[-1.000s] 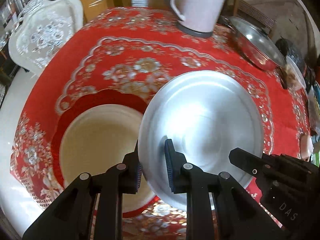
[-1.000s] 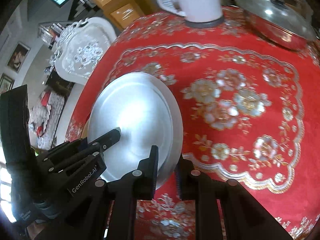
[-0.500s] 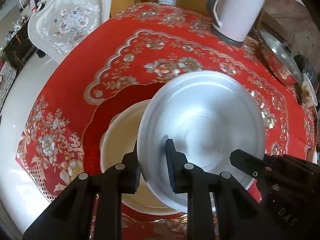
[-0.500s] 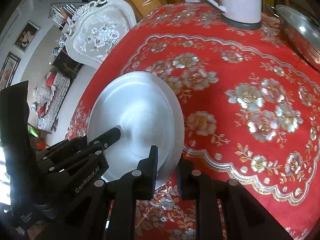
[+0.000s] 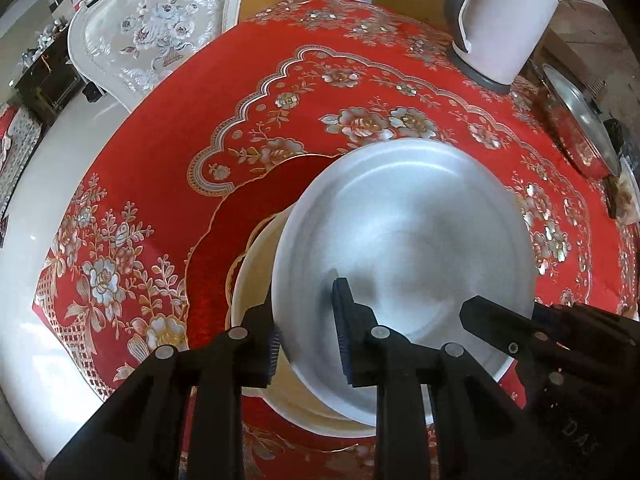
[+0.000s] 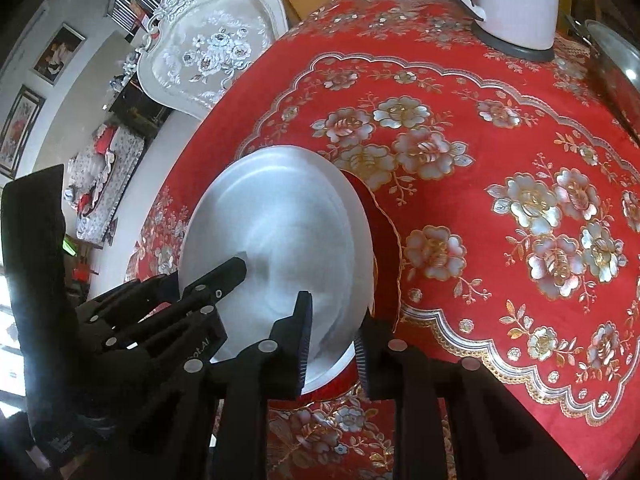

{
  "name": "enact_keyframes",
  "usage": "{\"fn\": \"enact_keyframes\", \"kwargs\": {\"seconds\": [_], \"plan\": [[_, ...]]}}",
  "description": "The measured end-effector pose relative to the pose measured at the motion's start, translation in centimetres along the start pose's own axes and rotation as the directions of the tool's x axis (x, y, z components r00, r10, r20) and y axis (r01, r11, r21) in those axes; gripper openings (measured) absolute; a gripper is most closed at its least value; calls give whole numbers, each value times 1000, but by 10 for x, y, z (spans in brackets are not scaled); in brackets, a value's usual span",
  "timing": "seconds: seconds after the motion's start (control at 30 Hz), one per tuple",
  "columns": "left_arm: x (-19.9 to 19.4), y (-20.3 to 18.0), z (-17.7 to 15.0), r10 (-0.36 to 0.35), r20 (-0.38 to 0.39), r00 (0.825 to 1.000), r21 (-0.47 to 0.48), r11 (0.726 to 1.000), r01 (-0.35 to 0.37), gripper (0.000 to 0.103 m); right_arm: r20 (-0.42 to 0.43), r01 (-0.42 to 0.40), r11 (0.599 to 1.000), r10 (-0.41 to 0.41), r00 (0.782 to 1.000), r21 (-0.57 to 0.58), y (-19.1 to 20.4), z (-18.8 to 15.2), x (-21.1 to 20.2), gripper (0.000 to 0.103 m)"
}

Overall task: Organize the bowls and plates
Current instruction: 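Carry the white plate with the left tool onto the stack and open, then withdraw the open left tool from the stack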

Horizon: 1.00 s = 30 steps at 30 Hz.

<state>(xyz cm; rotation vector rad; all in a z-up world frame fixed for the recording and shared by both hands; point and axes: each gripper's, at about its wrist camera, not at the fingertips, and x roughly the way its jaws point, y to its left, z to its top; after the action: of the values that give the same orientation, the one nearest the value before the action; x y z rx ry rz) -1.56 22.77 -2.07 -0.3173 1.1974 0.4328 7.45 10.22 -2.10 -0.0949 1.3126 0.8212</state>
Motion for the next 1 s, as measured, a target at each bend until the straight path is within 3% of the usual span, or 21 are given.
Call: {"fn": "enact_keyframes", "kwargs": {"seconds": [0.37, 0.5, 0.63, 0.77, 0.93, 1.0], "plan": [[-11, -4, 2, 29, 21, 999, 22, 999, -29, 23, 27, -40, 999, 39, 999, 11, -3, -1, -16, 25], [-14, -1, 1, 51, 26, 998, 24, 998, -51, 31, 30, -53, 998, 52, 998, 30, -10, -3, -21, 25], [-21, 1, 0, 63, 38, 997, 12, 998, -64, 31, 52, -59, 997, 56, 997, 48, -20, -8, -31, 25], [-35, -13, 4, 35, 71, 997, 25, 999, -37, 31, 78, -46, 995, 39, 996, 93, -45, -19, -45, 30], [-43, -68, 6, -41, 83, 996, 122, 992, 31, 32, 113, -6, 975, -20, 993, 224, -107, -46, -69, 30], [-42, -97, 3, -77, 72, 994, 171, 983, 64, 37, 121, 16, 958, -53, 991, 287, -137, -60, -80, 30]]}}
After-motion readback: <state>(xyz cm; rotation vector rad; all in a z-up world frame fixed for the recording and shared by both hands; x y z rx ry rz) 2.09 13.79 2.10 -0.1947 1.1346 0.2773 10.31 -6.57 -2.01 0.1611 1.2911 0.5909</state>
